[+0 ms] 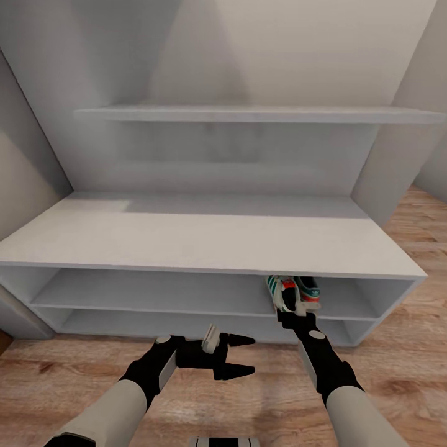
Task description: Pick up the two gym shoes and the two sandals from the corridor floor and place them onto the hallstand (shoe rack) in the corridor, making sure they are on the rack and not on the floor. Arrange them so the two gym shoes are next to each other and the two sandals are next to each other.
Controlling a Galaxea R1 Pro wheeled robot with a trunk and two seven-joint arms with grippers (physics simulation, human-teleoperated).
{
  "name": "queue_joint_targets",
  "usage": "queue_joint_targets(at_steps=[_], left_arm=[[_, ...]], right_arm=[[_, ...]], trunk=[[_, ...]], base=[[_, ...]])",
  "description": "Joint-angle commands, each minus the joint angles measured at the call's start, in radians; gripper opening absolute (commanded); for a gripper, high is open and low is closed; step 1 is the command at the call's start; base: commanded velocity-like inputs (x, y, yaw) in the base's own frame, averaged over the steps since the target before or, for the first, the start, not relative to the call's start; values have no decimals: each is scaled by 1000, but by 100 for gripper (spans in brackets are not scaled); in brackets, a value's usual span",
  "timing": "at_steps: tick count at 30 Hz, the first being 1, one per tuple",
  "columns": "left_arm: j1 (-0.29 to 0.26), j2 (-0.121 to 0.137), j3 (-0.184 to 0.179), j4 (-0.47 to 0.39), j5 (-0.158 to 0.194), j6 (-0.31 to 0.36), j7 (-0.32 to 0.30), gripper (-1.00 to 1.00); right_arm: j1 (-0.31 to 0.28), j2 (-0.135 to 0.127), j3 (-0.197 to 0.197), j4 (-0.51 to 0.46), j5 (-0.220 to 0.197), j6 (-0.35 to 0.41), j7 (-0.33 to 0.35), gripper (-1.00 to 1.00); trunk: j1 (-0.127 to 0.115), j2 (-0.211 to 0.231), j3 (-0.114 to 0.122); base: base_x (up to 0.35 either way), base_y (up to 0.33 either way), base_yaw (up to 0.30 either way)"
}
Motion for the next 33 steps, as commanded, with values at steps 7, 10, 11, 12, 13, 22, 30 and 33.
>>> queue_joint_targets(at_steps=[7, 10, 11, 12, 13, 22, 30, 33], left_arm=[[-1, 0, -7, 1, 10, -3, 0, 100], [-1, 0, -7, 1, 10, -3, 0, 100], [-1, 0, -7, 1, 10, -3, 0, 100], [-1, 0, -7, 1, 10, -3, 0, 100], [-1, 0, -7, 1, 10, -3, 0, 100], [0, 0, -7, 2, 10, -3, 0, 100], [-1, 0, -7, 2, 10, -3, 0, 100], [-1, 0, -7, 2, 10, -3, 0, 100]], right_arm=[[0, 1, -5, -1, 12, 6, 1, -100], [0, 1, -5, 0, 12, 6, 0, -100], [0, 1, -5, -1, 12, 6, 0, -100], [0, 1, -5, 0, 12, 6, 0, -100], [0, 1, -5, -1, 12, 6, 0, -100], [0, 1, -5, -1, 12, 6, 0, -100], [0, 1, -5, -1, 12, 6, 1, -100], [0, 0, -5, -1, 12, 6, 0, -100]], trunk=[[0, 0, -1], [0, 0, -1], [0, 0, -1], [0, 0, -1], [0, 0, -1], [0, 0, -1], [0, 0, -1], [0, 0, -1]], base=[[149, 0, 0], [39, 0, 0], [13, 0, 0], [89, 0, 0], [137, 0, 0], [29, 0, 0], [29, 0, 0], [2, 0, 0]])
